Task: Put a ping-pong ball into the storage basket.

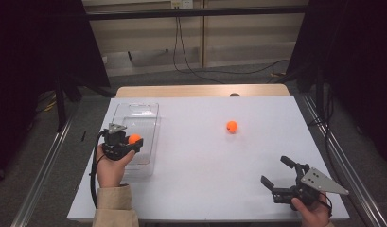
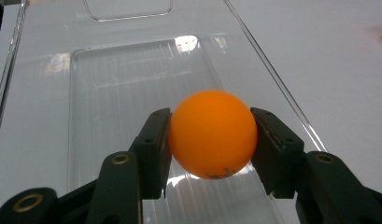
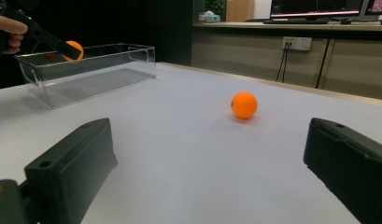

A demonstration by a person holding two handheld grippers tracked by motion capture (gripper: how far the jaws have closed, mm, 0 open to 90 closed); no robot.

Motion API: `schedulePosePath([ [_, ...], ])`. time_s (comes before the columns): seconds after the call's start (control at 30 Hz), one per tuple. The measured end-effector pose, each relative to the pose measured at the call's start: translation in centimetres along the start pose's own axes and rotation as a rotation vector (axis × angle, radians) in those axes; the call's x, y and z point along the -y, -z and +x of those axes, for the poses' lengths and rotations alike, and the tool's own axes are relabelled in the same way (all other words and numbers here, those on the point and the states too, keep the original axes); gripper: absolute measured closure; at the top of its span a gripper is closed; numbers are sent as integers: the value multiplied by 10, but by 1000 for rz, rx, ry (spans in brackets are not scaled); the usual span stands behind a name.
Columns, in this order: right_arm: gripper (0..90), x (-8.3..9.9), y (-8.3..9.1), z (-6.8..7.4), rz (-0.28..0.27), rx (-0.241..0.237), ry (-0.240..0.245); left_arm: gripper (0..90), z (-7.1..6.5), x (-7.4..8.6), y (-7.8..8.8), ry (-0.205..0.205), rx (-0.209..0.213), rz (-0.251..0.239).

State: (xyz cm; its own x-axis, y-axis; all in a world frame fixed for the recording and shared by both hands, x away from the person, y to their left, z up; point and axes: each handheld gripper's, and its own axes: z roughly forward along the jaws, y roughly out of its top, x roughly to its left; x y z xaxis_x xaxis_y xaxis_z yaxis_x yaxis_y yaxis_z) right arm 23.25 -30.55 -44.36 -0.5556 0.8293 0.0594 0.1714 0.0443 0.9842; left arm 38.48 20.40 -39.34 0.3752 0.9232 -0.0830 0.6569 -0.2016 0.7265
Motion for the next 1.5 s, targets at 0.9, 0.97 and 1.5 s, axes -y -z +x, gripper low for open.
schedulePosePath([
  [0.9,14,0,0,0,0,-1,0,509,3,4,-6,8,-23,23],
  [0.97,14,0,0,0,1,-2,0,509,3,5,-6,9,-23,23],
  [1.5,15,0,0,0,2,-2,0,492,4,5,-6,11,-32,27],
])
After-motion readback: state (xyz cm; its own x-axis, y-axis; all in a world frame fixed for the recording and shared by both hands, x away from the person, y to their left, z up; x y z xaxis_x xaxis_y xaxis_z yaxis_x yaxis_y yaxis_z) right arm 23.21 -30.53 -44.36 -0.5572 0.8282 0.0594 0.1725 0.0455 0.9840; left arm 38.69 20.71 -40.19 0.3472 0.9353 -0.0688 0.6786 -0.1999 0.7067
